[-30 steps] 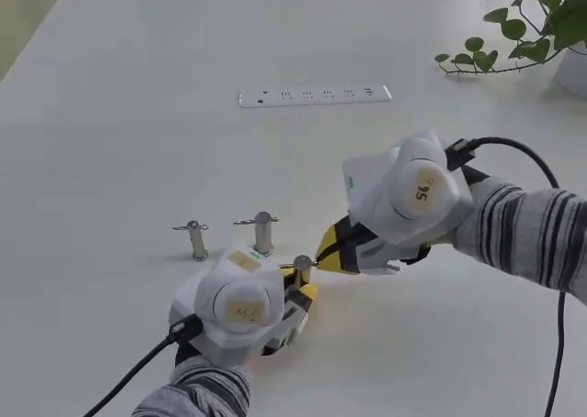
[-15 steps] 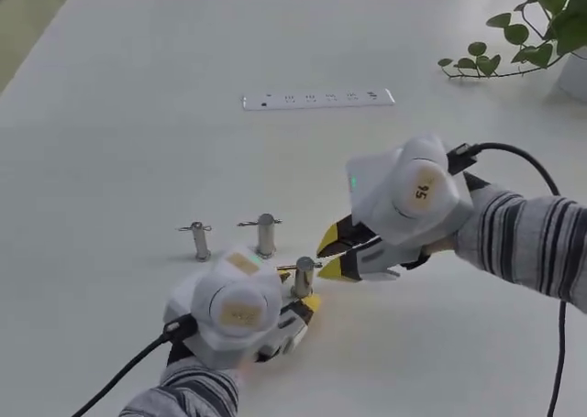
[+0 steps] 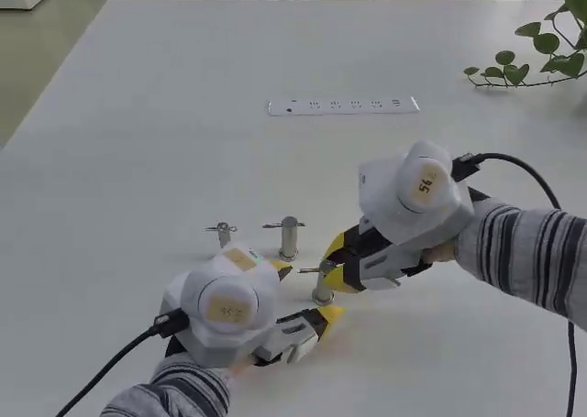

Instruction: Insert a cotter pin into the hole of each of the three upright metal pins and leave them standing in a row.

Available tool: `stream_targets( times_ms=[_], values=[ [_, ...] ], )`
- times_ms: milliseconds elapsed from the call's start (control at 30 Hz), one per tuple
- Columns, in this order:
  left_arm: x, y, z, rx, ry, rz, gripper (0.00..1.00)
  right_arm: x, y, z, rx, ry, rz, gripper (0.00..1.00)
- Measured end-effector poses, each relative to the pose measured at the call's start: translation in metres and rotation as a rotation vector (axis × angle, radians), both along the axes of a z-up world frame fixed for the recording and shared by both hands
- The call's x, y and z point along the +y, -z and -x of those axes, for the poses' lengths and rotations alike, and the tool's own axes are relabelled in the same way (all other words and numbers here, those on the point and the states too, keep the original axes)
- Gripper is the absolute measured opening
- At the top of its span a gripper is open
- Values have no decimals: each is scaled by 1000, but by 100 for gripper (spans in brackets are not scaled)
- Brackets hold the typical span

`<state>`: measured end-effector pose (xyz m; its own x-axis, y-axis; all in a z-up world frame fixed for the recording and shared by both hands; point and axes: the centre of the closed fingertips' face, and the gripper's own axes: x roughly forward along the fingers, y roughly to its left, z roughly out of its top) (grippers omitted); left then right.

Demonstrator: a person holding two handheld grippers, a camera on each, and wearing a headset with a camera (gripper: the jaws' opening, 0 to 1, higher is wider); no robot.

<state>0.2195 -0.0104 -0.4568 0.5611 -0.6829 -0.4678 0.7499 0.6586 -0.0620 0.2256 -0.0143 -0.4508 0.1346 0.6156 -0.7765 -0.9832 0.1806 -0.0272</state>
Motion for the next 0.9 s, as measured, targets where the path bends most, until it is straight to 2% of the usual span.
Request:
stream_targets(
  times_ms=[133,167,233,467,633,733,900],
  values=[
    [7,-7,1,-2,-3,13,50,-1,-1,0,23,2,-5,8],
    [9,-10,1,-4,-5,18,52,-1,-1,-1,46,32,-7,8],
    [12,-14,1,-5,-14,31,53,-2,-1,-2,51,36,1,8],
    [28,-24,6,-23,-14,38,62,-8,-7,-11,43,41,4,8],
    [38,-29,5,-25,-30,39,65,-17,-7,-23,31,44,28,8],
    [45,-36,5,-22,-47,62,69,-22,-6,-32,28,52,46,8],
    [58,-40,7,-33,-66,53,74,-28,-5,-42,15,50,66,8]
  ],
)
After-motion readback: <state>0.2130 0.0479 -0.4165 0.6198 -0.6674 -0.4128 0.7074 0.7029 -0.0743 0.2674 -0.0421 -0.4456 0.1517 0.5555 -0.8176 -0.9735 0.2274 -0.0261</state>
